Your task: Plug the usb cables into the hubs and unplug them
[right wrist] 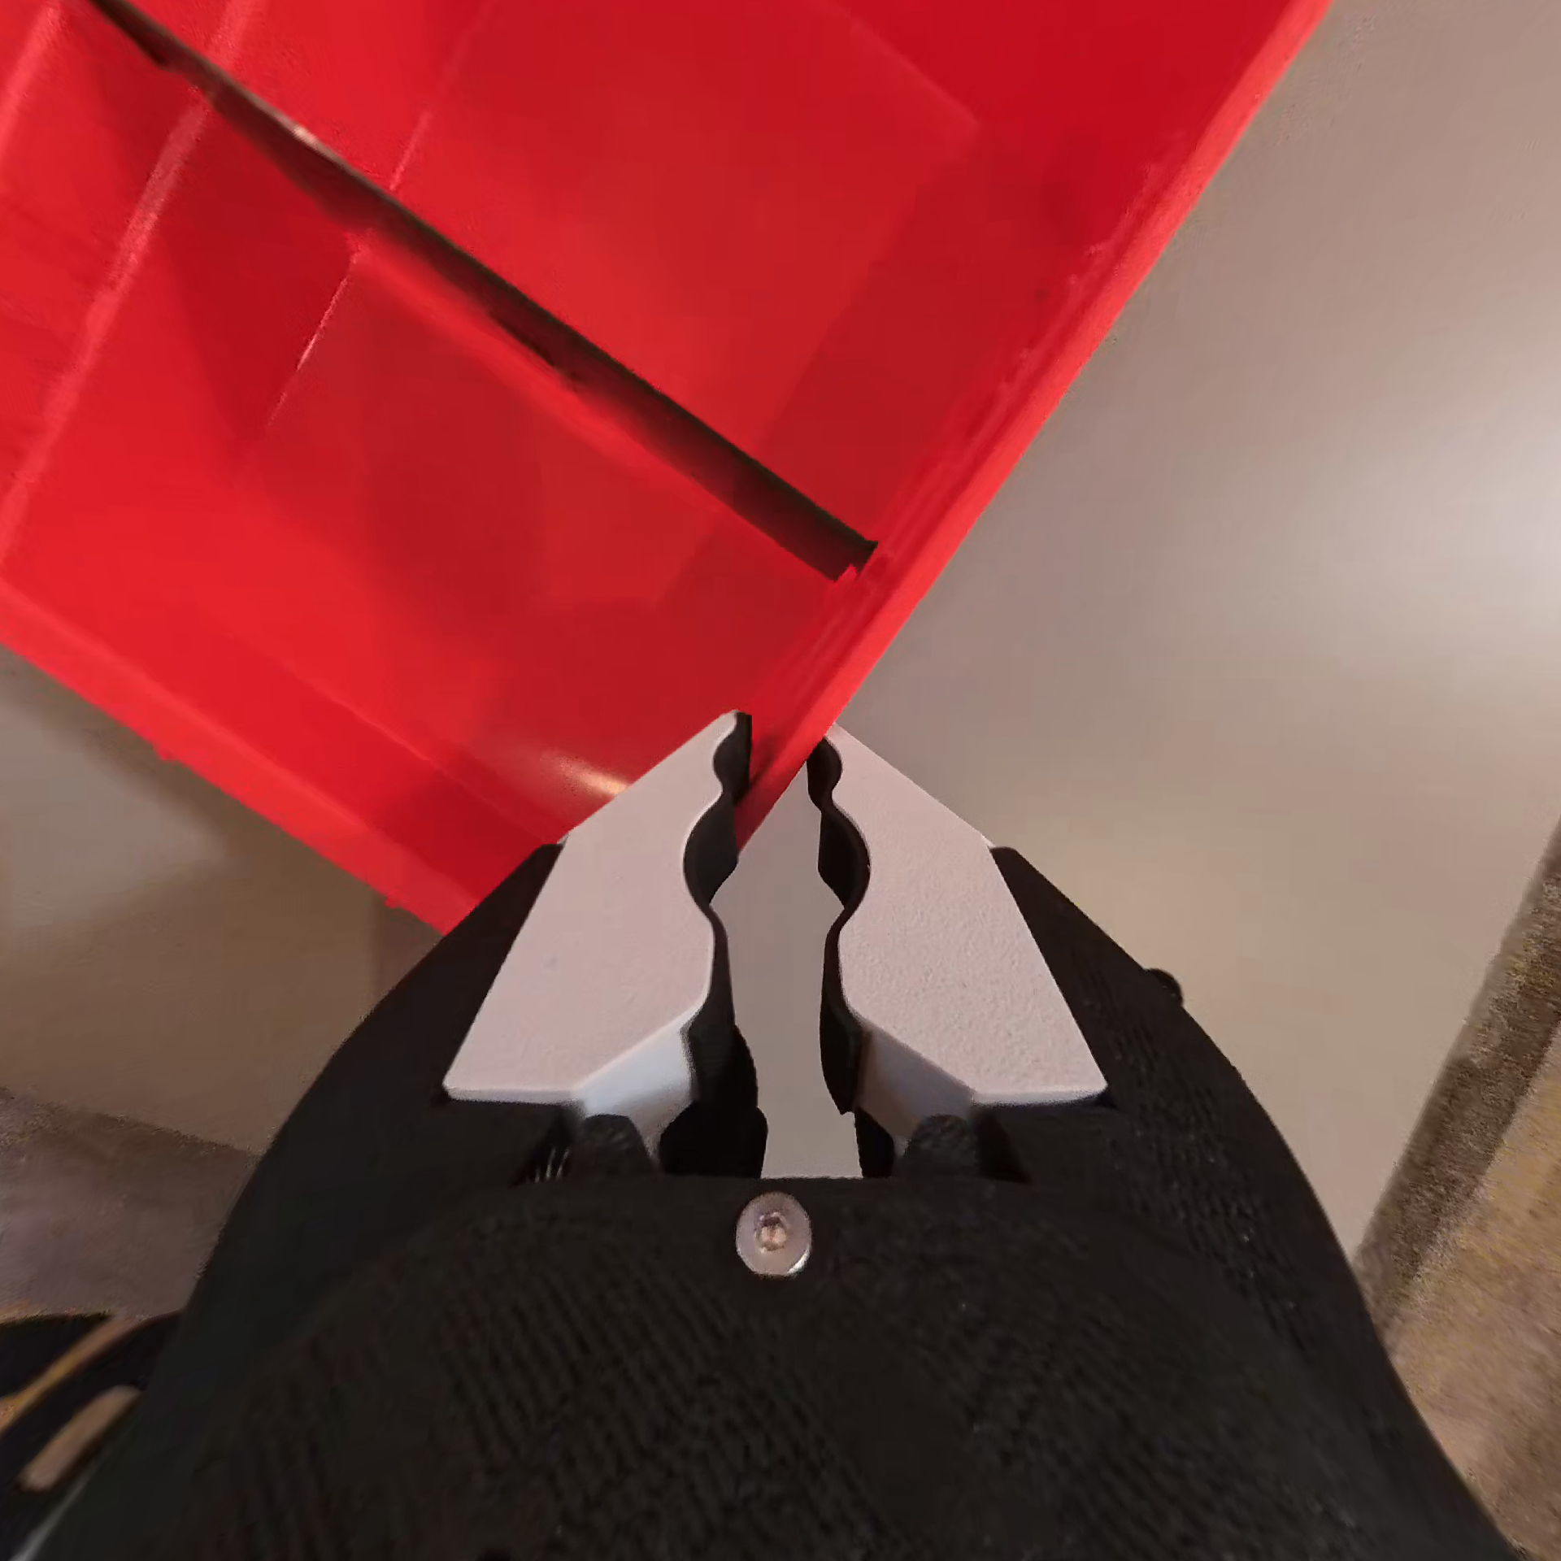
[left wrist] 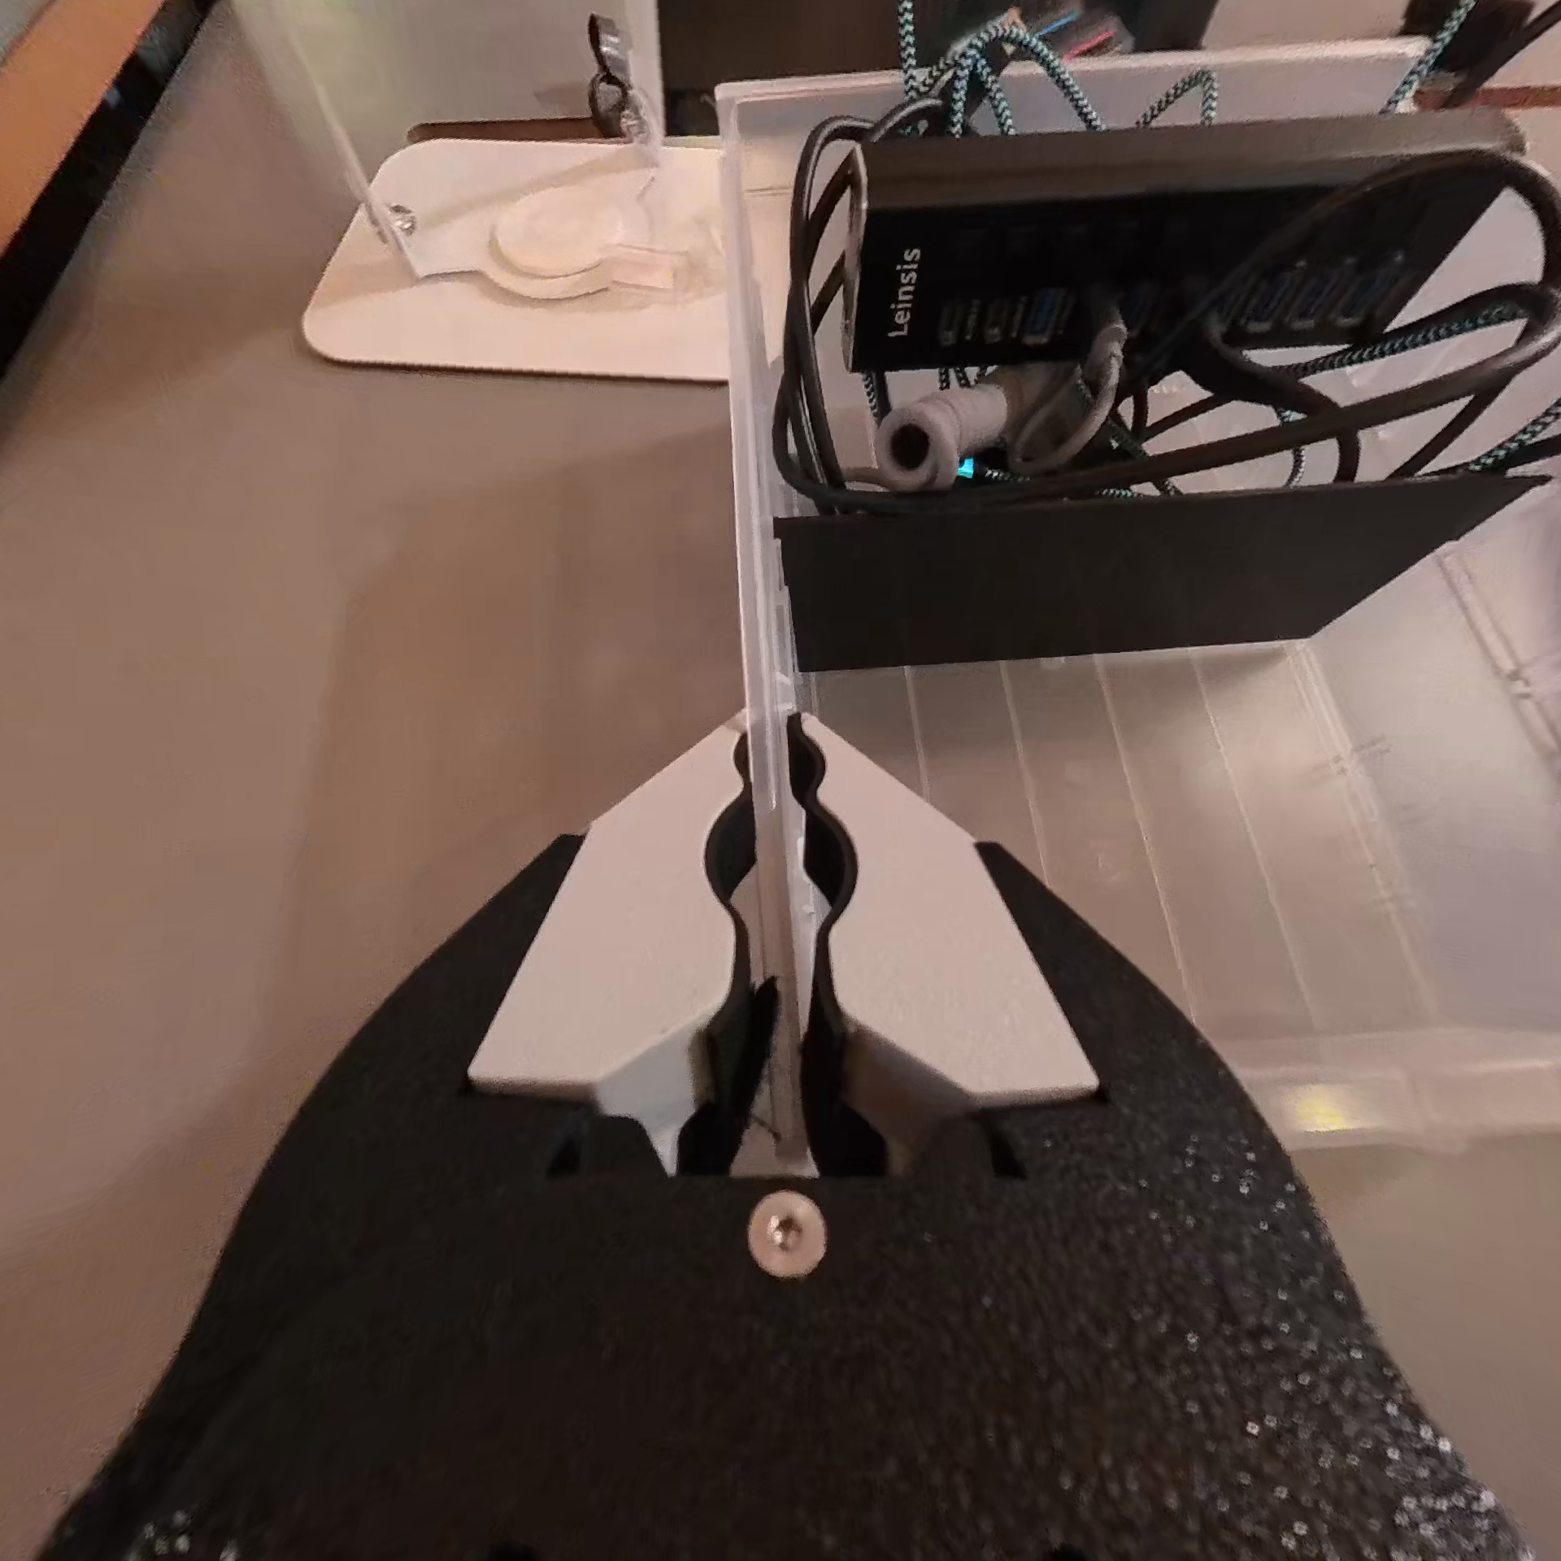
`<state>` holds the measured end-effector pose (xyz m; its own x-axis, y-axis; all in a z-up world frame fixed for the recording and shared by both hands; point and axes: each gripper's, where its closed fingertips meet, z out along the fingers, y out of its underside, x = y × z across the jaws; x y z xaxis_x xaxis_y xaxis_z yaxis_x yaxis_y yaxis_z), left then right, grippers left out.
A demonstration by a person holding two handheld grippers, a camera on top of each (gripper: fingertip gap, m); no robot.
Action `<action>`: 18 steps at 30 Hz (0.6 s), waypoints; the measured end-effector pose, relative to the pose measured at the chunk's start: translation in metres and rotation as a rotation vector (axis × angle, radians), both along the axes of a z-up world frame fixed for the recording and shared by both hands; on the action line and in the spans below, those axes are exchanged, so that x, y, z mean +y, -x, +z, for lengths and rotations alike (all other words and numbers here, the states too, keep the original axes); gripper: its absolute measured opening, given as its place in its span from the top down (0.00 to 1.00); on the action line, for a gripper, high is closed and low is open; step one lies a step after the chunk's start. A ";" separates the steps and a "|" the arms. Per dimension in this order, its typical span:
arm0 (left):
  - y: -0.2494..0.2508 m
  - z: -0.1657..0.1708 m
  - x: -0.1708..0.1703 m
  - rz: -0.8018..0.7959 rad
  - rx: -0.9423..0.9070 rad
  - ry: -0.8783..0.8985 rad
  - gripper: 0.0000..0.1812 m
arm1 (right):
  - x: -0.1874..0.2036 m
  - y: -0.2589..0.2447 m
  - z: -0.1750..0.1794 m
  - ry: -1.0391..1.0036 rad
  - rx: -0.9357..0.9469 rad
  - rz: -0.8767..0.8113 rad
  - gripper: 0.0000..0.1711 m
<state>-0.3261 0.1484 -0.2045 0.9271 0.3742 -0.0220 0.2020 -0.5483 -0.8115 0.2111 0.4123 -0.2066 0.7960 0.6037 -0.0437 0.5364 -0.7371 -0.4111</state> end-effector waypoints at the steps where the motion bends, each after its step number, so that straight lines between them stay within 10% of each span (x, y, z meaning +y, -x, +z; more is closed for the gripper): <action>1: 0.005 0.000 -0.005 0.006 -0.007 -0.006 1.00 | 0.001 -0.009 0.000 0.010 0.000 -0.005 0.94; 18: 0.098 0.002 -0.095 -0.008 0.051 0.048 0.99 | 0.007 -0.126 0.000 0.031 -0.073 0.047 0.95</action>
<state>-0.4239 0.0537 -0.2028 0.9272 0.3643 -0.0870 0.1566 -0.5881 -0.7935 0.3373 0.4192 -0.2064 0.7685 0.6398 -0.0059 0.5984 -0.7221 -0.3471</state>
